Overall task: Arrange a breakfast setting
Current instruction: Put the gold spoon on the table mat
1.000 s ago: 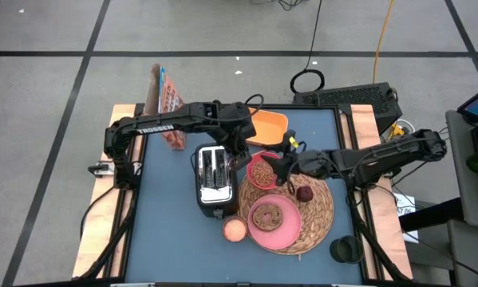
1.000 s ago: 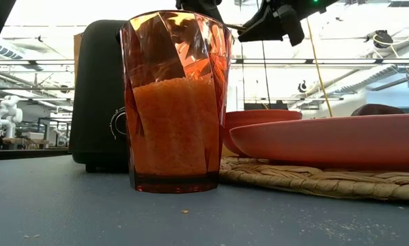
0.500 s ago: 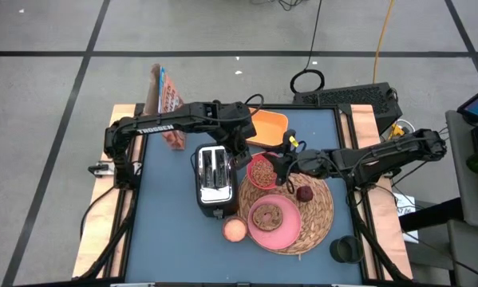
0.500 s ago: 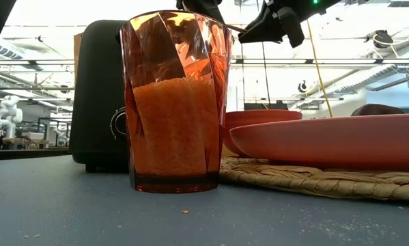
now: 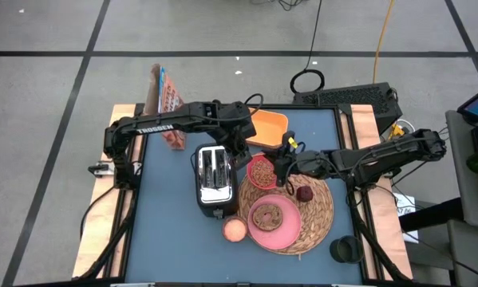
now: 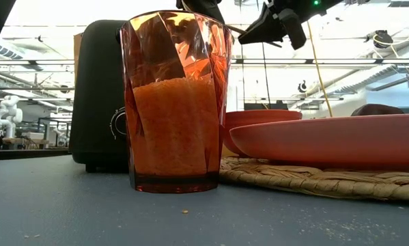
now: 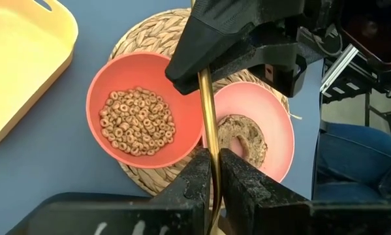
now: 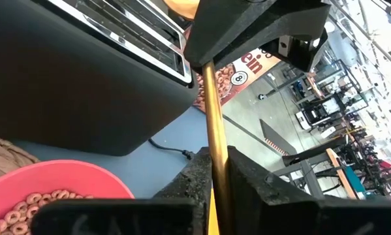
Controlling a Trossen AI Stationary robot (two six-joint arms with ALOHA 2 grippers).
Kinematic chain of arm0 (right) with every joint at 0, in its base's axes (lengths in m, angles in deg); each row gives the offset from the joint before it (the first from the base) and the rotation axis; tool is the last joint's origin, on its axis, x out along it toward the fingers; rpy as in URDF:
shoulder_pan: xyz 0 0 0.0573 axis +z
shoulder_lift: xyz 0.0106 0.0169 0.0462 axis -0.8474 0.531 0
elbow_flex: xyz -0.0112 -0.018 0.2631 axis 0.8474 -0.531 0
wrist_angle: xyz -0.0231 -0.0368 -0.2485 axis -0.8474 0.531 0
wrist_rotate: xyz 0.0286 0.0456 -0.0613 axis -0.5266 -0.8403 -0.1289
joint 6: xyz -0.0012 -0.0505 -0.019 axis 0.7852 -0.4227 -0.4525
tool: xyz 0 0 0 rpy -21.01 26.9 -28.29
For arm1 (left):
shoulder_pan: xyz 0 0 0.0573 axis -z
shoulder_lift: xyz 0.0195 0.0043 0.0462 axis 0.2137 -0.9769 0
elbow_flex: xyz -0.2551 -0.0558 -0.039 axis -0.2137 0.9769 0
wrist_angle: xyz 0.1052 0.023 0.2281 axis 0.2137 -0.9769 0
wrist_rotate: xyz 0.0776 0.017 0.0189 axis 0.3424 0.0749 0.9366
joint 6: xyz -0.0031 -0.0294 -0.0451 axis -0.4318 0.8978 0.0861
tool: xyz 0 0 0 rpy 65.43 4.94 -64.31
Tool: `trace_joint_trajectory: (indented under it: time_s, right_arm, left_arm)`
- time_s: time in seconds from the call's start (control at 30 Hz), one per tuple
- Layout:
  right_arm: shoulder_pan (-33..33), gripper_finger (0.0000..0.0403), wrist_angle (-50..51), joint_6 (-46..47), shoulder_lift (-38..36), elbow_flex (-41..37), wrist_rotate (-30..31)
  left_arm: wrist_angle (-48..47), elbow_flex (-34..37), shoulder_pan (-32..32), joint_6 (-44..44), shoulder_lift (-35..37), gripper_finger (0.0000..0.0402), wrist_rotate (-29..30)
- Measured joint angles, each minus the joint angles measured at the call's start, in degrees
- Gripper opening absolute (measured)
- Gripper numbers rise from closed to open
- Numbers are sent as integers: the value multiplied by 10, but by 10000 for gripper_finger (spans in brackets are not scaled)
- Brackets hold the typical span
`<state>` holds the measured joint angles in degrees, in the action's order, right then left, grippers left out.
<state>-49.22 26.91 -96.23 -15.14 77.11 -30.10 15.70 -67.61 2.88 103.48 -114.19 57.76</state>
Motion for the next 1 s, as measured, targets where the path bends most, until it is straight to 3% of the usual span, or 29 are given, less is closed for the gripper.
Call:
trace_joint_trajectory:
  time_s: [0.3, 0.7, 1.0]
  right_arm:
    - [0, 21, -1, 3, 0, 0, 1]
    - [0, 20, -3, 14, 0, 0, 2]
    - [0, 19, 3, 19, 0, 0, 3]
  left_arm:
    - [2, 0, 0, 0, 1, 39, 1]
    - [15, -1, -2, -6, 2, 149, 4]
    - [15, -1, -13, -28, 16, 159, 1]
